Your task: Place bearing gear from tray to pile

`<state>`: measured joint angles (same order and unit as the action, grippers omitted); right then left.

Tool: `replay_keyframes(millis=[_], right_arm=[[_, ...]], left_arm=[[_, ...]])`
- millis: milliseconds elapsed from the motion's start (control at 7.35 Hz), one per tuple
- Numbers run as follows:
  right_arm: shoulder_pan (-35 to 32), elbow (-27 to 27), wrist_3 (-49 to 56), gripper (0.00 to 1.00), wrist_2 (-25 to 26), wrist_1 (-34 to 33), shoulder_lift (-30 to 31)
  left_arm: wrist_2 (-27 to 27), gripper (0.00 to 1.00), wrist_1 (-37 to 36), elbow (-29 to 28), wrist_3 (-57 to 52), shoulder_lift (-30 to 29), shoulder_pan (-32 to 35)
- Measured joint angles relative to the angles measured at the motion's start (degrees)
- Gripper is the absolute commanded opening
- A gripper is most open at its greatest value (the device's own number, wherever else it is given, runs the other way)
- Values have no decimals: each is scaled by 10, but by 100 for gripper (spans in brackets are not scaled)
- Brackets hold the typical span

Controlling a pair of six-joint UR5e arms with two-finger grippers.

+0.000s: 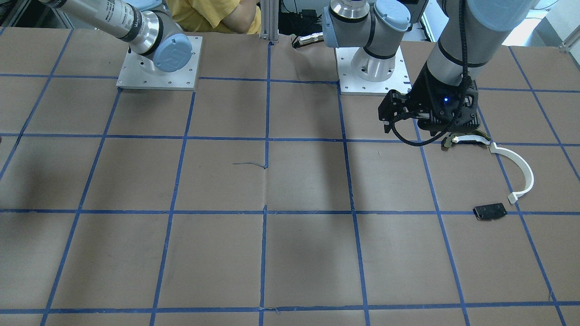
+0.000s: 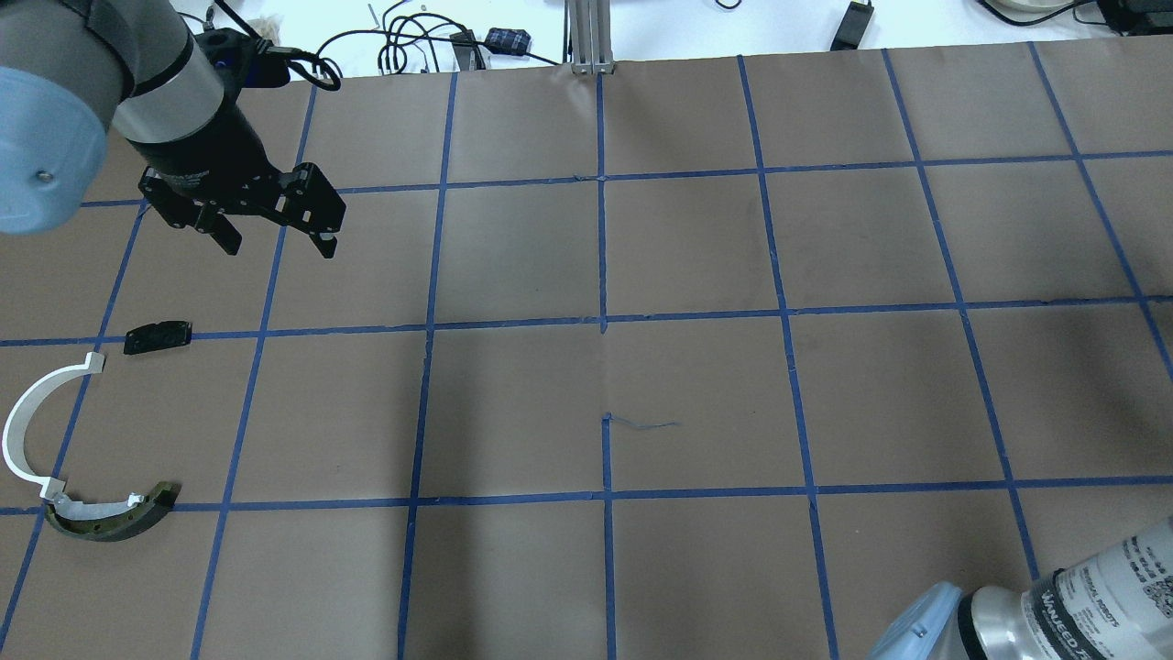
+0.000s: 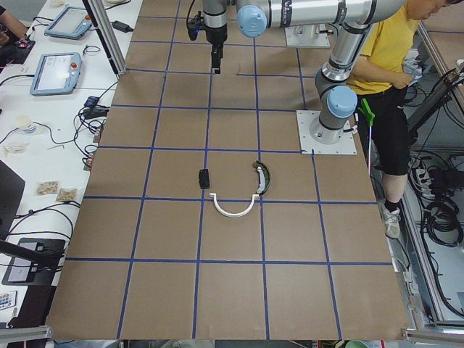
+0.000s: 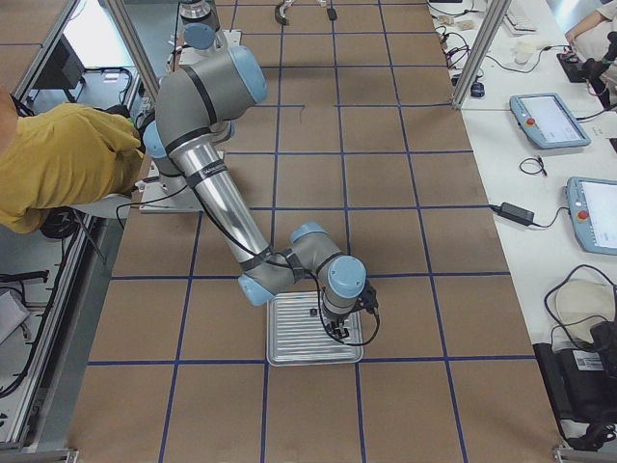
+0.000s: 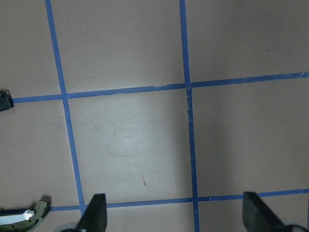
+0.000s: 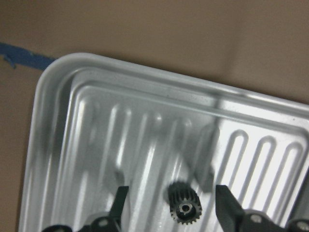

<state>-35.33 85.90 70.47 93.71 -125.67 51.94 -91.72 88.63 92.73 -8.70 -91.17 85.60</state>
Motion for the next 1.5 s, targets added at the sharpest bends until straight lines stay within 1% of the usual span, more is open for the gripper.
replay_keyframes(millis=[136,272,408,544,817,1089,1225,1361,1497], right_arm=[[0,-4,0,58,4,0,-3],[0,-7,0,40,8,2,-4],[0,-8,0,35,11,3,-5],[0,-8,0,23,12,4,-6],[1,-9,0,2,12,5,-6],[1,-10,-3,0,13,9,4],[-6,-7,-17,0,13,20,26],[-28,-2,-46,0,12,43,59],[-73,8,-90,0,10,76,98]], left_arm=[[0,100,-1,0,0,0,0],[0,100,-2,0,0,0,0],[0,100,-3,0,0,0,0],[0,100,-4,0,0,0,0],[0,100,-4,0,0,0,-1],[0,100,-4,0,0,0,-1],[0,100,-4,0,0,0,-1],[0,100,-4,0,0,0,-1],[0,100,-4,0,0,0,-1]])
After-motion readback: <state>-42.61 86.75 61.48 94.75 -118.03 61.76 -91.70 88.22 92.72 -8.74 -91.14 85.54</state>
